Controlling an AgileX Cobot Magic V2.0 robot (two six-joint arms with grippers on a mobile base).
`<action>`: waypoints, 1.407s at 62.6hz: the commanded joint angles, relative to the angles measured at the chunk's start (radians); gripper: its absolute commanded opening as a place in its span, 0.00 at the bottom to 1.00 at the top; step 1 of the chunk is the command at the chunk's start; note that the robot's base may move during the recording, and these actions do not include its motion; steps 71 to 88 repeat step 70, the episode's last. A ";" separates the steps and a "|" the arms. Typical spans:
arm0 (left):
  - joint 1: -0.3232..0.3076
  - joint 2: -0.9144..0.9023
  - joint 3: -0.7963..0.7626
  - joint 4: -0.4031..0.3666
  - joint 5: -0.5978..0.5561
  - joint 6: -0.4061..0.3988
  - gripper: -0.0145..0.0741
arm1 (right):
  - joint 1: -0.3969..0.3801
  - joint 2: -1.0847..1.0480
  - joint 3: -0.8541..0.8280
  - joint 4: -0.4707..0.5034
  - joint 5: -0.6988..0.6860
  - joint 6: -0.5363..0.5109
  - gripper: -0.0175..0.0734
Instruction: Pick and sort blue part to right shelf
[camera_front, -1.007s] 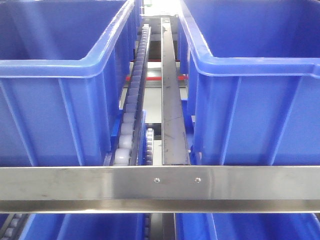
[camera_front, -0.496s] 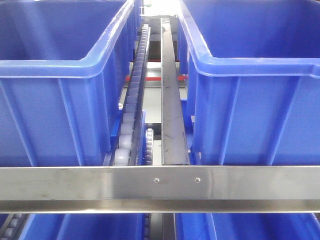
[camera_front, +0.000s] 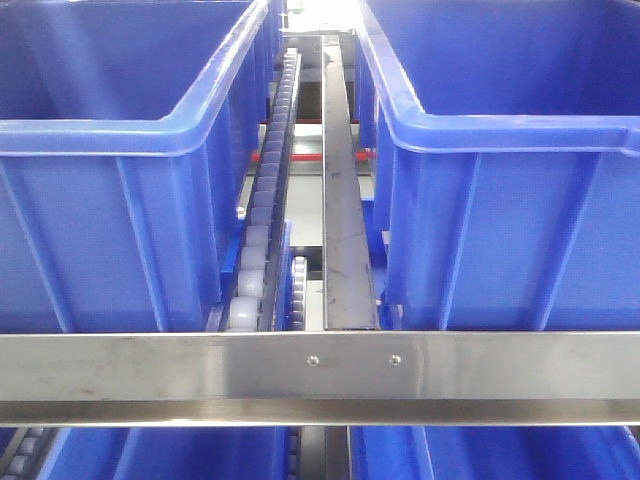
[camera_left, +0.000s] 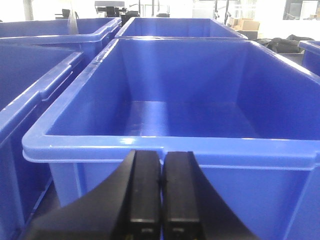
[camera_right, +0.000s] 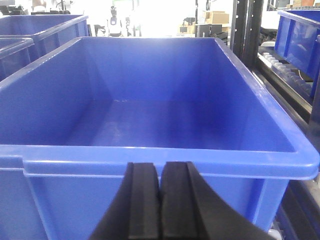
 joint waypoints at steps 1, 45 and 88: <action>0.000 -0.022 0.024 -0.011 -0.082 0.000 0.32 | -0.006 -0.022 -0.023 -0.008 -0.093 -0.001 0.22; 0.000 -0.022 0.024 -0.011 -0.082 0.000 0.32 | -0.006 -0.022 -0.023 -0.008 -0.093 -0.001 0.22; 0.000 -0.022 0.024 -0.011 -0.082 0.000 0.32 | -0.006 -0.022 -0.023 -0.008 -0.093 -0.001 0.22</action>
